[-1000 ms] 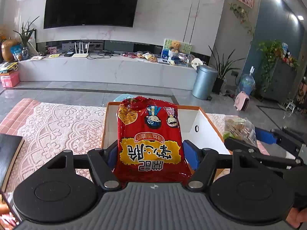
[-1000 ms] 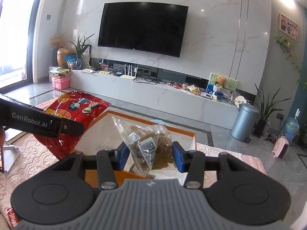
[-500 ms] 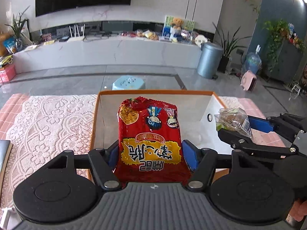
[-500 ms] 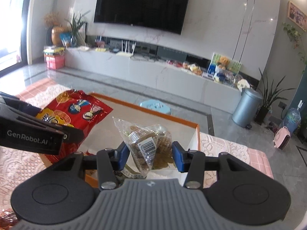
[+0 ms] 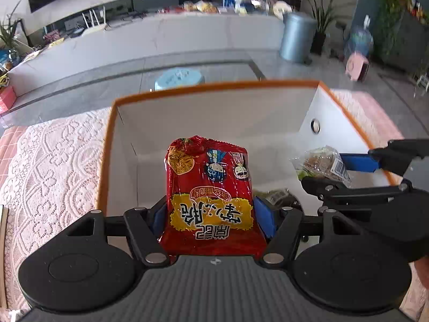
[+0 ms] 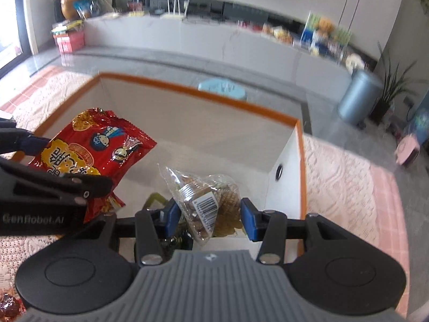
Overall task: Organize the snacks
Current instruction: 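Open both tools to drop the bags into the box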
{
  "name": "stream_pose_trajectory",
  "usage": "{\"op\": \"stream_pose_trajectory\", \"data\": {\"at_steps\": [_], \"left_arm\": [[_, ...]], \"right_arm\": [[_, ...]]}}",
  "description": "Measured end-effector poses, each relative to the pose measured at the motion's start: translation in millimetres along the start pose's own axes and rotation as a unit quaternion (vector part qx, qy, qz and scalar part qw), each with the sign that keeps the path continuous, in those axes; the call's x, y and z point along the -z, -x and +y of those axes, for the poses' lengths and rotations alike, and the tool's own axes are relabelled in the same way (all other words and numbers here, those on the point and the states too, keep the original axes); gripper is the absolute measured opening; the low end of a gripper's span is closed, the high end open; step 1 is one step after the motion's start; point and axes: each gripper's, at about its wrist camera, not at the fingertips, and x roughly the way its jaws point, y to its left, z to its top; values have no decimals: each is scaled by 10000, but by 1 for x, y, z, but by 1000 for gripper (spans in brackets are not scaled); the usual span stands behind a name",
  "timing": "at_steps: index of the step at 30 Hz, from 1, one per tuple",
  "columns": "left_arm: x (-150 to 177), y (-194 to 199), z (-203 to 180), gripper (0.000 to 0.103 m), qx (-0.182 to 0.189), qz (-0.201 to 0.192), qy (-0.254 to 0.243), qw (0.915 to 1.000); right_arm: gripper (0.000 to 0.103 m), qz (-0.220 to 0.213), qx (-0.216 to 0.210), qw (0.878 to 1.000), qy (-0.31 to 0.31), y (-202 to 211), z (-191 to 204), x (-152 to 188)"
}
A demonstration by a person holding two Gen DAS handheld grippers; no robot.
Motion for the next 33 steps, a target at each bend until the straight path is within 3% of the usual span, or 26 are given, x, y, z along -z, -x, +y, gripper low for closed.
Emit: {"op": "stream_pose_trajectory", "data": {"at_steps": [4,15,20,25,33], "left_arm": [[3,-11,-1,75,-40,304,11,9995],[1,-21,0,76,-111,620,37,9980],[2,-20,-1,84,-108,615,106,9980],[4,-11,2,88,-157,484,210,9985],[5,14,3,91,-154,182,318,9992]], "right_arm": [[46,311,-55,9995,-27,-15,2,-2],[48,871,-199,9960,-59,-34,4,3],[49,930,-238,9952,-206,-32,0,1],[60,809,-145,9964,-207,-23,-3,-2],[68,604,-55,9980,-149,4,-5,-3]]}}
